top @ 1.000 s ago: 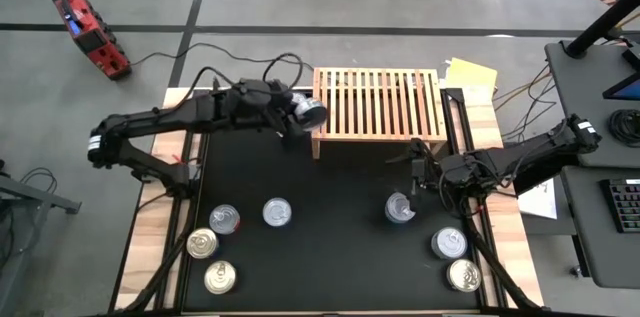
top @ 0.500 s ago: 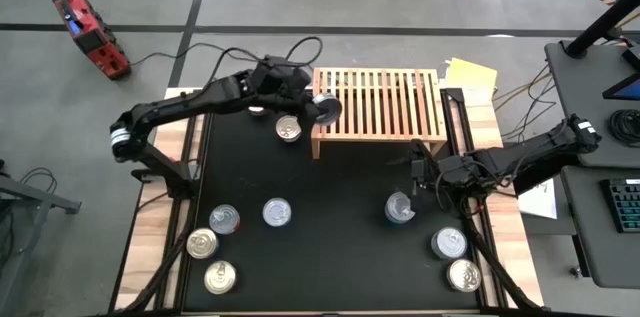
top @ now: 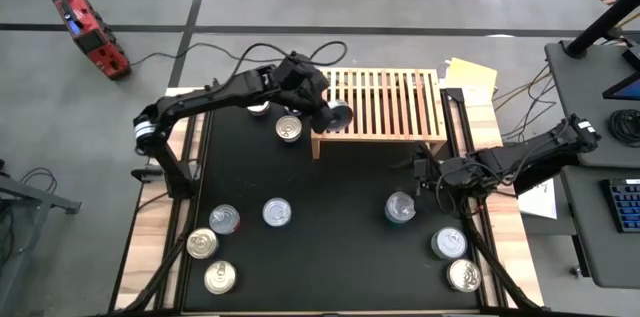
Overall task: Stack canned seafood by type on shelf
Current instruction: Put the green tuna can on the shelf
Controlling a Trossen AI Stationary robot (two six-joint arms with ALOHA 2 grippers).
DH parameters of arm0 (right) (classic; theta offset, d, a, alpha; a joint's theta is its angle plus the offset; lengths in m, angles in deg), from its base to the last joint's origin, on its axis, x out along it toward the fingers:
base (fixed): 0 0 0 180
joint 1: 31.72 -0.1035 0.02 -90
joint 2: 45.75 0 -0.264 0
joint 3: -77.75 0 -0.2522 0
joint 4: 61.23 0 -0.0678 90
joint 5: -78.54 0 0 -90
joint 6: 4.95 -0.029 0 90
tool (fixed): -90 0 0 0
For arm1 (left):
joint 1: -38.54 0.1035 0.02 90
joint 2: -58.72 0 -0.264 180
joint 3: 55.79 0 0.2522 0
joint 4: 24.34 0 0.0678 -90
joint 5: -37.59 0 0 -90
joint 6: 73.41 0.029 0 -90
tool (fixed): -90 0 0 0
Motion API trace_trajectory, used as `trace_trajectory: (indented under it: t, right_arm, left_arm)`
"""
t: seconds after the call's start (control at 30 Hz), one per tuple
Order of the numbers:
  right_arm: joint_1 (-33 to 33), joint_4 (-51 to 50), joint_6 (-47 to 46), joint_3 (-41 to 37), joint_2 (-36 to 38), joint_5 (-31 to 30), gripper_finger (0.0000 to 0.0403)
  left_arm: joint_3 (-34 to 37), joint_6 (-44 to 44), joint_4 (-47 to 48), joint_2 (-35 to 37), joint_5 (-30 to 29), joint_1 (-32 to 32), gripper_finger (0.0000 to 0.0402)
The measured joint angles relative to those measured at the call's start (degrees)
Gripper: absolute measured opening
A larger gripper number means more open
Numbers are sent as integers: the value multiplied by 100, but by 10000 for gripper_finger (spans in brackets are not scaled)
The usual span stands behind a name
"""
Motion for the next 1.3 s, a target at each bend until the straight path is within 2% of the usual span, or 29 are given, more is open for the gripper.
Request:
trace_trajectory:
  t: [0.17,0.5,0.83,1.03,1.3]
  right_arm:
    - [0,-8,1,0,-4,2,254]
    - [0,-9,1,0,-4,2,265]
    - [0,-9,1,0,-4,4,244]
    - [0,-18,4,0,-4,4,236]
    - [0,-26,-40,0,-7,5,247]
  left_arm:
    - [15,-21,49,-33,-12,9,113]
    - [18,-75,6,-29,-416,9,113]
    - [145,-204,-398,-38,-507,11,113]
    - [115,-260,-508,-317,-467,11,113]
    - [-31,-228,-565,-466,-351,25,113]
